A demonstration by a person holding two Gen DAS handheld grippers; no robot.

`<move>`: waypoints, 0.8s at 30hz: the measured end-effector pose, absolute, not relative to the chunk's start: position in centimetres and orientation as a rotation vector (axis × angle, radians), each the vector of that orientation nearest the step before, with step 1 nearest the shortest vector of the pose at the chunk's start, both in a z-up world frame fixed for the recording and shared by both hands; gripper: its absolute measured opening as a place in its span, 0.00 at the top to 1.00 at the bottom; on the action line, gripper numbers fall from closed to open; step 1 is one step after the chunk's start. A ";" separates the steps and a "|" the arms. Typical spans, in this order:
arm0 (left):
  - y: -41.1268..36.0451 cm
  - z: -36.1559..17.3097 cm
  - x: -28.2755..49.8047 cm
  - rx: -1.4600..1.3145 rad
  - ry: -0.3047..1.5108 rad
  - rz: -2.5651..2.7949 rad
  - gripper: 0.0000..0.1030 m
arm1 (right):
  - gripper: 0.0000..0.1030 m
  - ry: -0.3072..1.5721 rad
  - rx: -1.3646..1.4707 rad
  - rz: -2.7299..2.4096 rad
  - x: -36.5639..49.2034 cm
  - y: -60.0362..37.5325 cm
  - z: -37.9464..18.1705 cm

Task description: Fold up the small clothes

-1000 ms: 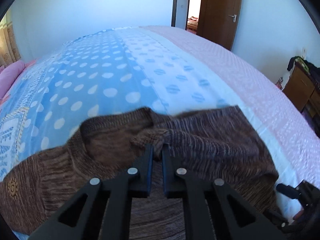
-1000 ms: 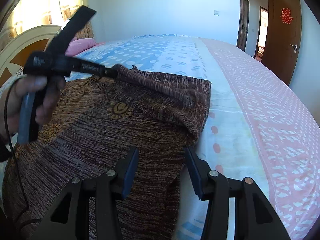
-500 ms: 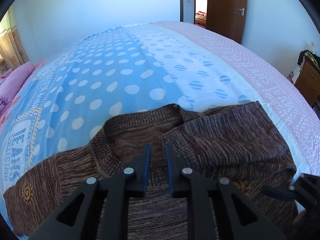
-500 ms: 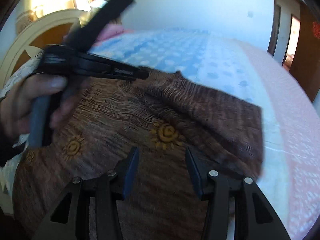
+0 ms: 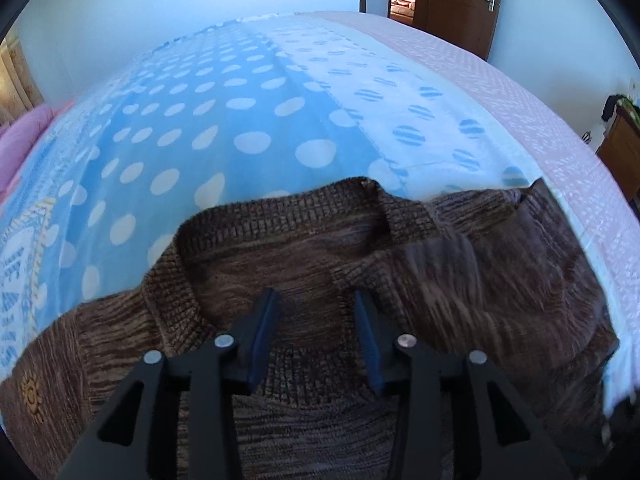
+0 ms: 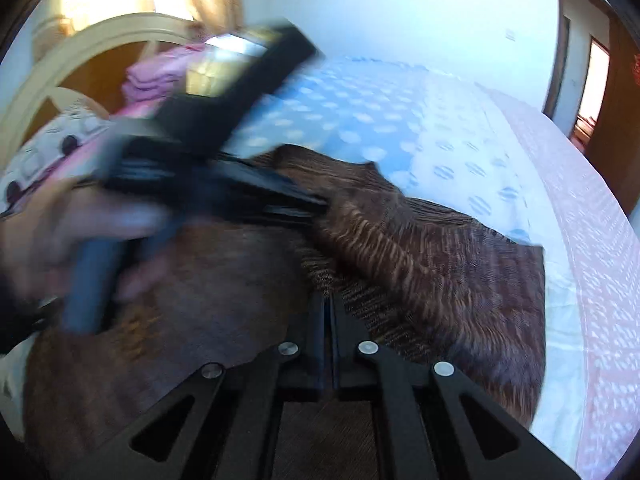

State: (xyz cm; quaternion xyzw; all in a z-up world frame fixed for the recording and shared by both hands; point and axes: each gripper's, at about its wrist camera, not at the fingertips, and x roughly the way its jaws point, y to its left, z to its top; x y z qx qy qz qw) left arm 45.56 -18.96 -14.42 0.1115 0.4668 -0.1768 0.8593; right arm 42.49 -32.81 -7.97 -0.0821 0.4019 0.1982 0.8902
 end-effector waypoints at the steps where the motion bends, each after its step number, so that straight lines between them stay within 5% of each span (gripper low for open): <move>1: -19.1 -14.5 45.7 0.236 0.979 -0.366 0.55 | 1.00 0.837 -0.169 0.453 41.4 -32.6 -7.8; 9: -18.2 -13.8 47.0 0.200 0.997 -0.341 0.41 | 1.00 0.873 -0.296 0.515 37.9 -30.7 -9.6; 16: -19.5 -14.1 47.0 0.267 1.006 -0.376 0.41 | 0.97 0.850 -0.143 0.467 43.1 -31.6 -7.9; 24: -19.2 -14.7 48.9 0.246 1.044 -0.367 0.23 | 0.97 0.894 -0.157 0.409 47.5 -30.6 -10.0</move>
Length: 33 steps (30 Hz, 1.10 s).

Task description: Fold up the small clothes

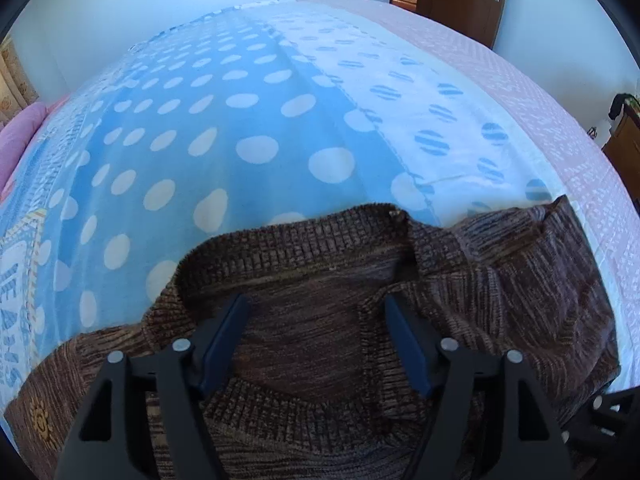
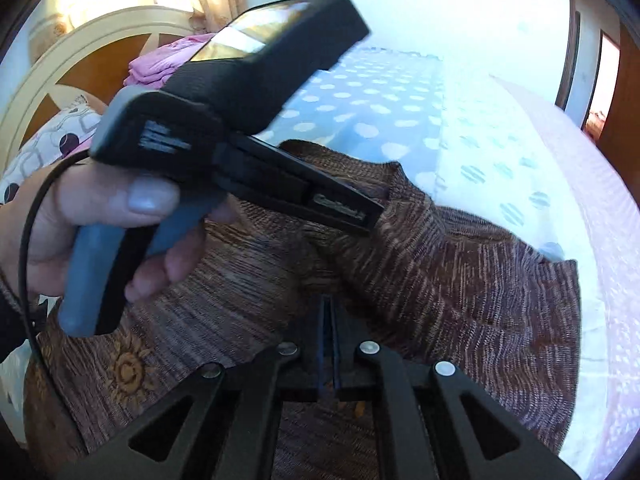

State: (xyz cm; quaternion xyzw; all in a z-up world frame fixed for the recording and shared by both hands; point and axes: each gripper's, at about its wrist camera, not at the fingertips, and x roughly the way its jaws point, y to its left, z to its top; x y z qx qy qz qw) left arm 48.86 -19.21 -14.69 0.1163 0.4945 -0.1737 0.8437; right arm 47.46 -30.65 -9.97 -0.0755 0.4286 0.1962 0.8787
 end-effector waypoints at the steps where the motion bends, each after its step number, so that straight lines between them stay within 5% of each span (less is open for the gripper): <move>1: -19.3 -14.7 48.9 0.254 1.037 -0.361 0.22 | 0.97 0.898 -0.162 0.405 47.8 -30.6 -10.2; 3: -19.3 -14.8 49.0 0.252 1.039 -0.356 0.20 | 0.93 0.904 -0.171 0.404 48.4 -30.7 -10.7; 5: -19.1 -14.9 49.2 0.231 1.052 -0.352 0.19 | 0.79 0.904 -0.167 0.397 48.8 -30.9 -10.7; 7: -19.1 -14.9 49.2 0.223 1.056 -0.348 0.19 | 0.52 0.911 -0.142 0.415 49.1 -31.3 -10.7; 8: -19.1 -14.9 49.2 0.225 1.055 -0.346 0.19 | 0.52 0.913 -0.140 0.417 49.4 -31.6 -10.9; 9: -19.2 -14.9 49.2 0.229 1.055 -0.342 0.19 | 0.53 0.911 -0.150 0.410 48.9 -31.8 -11.0; 12: -19.2 -14.8 49.3 0.228 1.063 -0.338 0.19 | 0.83 0.904 -0.168 0.391 49.1 -31.3 -11.2; 22: -19.4 -14.9 49.5 0.240 1.076 -0.319 0.16 | 0.83 0.998 0.097 0.582 50.7 -34.3 -11.6; 24: -19.5 -14.9 49.6 0.244 1.076 -0.317 0.16 | 0.98 0.993 0.046 0.532 51.1 -34.3 -11.8; 33: -19.6 -14.9 49.7 0.268 1.062 -0.308 0.10 | 0.99 0.941 -0.076 0.597 47.6 -31.5 -10.1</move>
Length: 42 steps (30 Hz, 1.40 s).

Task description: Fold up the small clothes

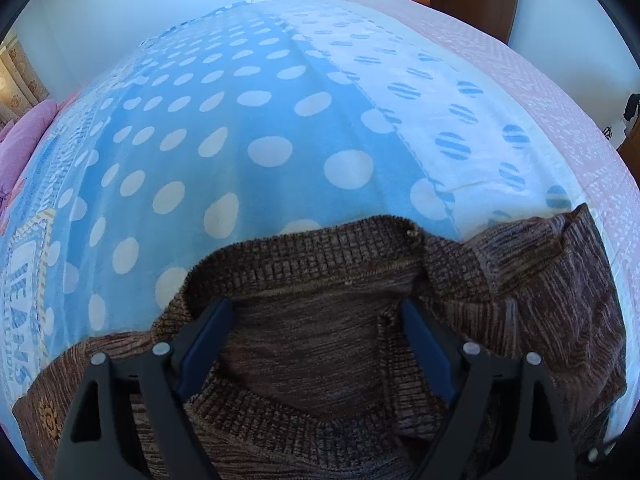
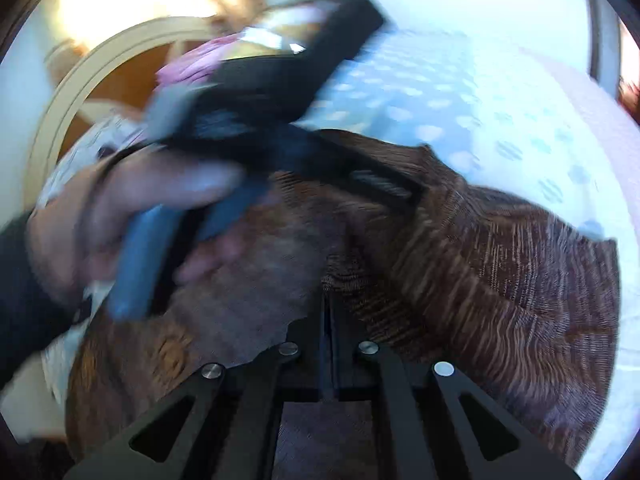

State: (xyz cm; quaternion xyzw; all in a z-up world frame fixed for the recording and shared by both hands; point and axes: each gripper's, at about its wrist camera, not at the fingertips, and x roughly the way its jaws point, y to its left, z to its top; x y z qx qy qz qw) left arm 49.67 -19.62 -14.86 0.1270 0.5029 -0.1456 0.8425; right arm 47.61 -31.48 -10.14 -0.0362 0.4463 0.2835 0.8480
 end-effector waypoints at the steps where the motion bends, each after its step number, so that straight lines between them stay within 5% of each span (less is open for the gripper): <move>1: -19.7 -14.9 49.7 0.275 1.056 -0.303 0.09 | 0.99 0.934 -0.118 0.606 46.9 -31.2 -10.0; 17: -18.8 -13.3 47.0 0.301 1.029 -0.327 0.15 | 0.97 0.945 -0.210 0.668 40.1 -31.1 -11.9; 19: -18.1 -13.2 46.4 0.293 1.027 -0.330 0.15 | 0.80 0.955 -0.108 0.639 40.8 -32.7 -11.4; 21: -17.4 -13.0 46.0 0.271 1.022 -0.331 0.15 | 0.75 0.935 -0.031 0.608 41.5 -34.2 -10.9; 27: -17.2 -13.7 44.3 0.296 1.017 -0.352 0.15 | 0.75 0.947 -0.082 0.542 43.5 -33.9 -11.4; 31: -17.5 -14.2 44.2 0.341 0.965 -0.298 0.07 | 0.94 0.937 -0.125 0.508 43.3 -32.1 -11.9; 42: -16.0 -15.3 46.8 0.260 1.005 -0.235 0.07 | 0.95 0.952 -0.307 0.703 37.7 -31.5 -10.5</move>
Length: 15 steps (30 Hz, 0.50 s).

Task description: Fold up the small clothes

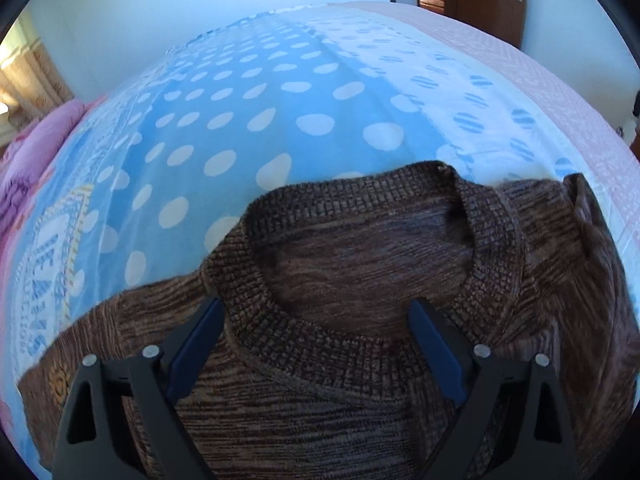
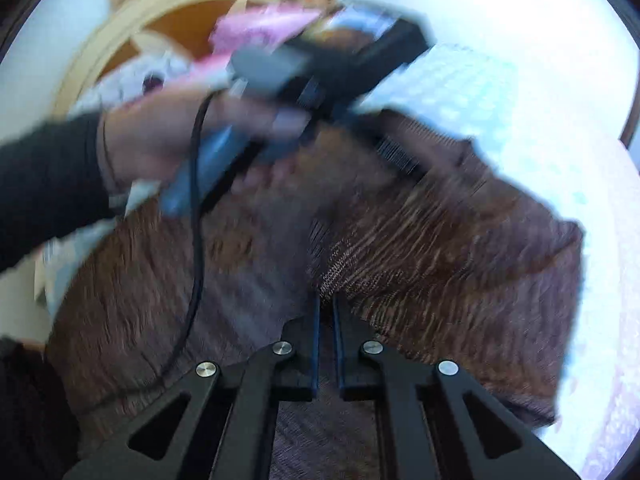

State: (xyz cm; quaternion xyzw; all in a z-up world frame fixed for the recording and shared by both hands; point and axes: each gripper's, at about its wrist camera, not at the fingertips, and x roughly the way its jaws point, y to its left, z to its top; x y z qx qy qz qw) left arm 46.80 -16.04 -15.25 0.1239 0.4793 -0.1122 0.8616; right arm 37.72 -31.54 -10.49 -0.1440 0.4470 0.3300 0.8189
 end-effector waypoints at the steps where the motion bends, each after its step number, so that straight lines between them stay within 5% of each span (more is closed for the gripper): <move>1: -15.6 -15.0 46.6 0.242 1.004 -0.230 0.08 | 0.95 0.952 -0.353 0.696 37.2 -31.0 -11.3; 4: -14.8 -14.0 44.9 0.211 0.989 -0.245 0.10 | 0.86 0.943 -0.271 0.704 37.3 -31.9 -11.0; 5: -14.5 -13.6 44.0 0.204 0.985 -0.267 0.14 | 0.75 0.954 -0.220 0.718 37.5 -32.7 -10.8; 6: -14.0 -13.1 42.6 0.194 0.978 -0.304 0.18 | 0.47 0.958 -0.170 0.716 37.7 -33.8 -10.6; 7: -13.8 -12.8 41.4 0.187 0.982 -0.344 0.20 | 0.37 0.947 -0.128 0.698 37.8 -35.4 -10.3; 10: -13.9 -13.1 39.3 0.164 1.028 -0.452 0.39 | 0.37 0.897 -0.027 0.630 37.9 -39.8 -9.2; 15: -16.7 -14.7 40.3 0.148 1.062 -0.476 0.50 | 0.37 0.837 0.109 0.438 40.4 -44.8 -8.4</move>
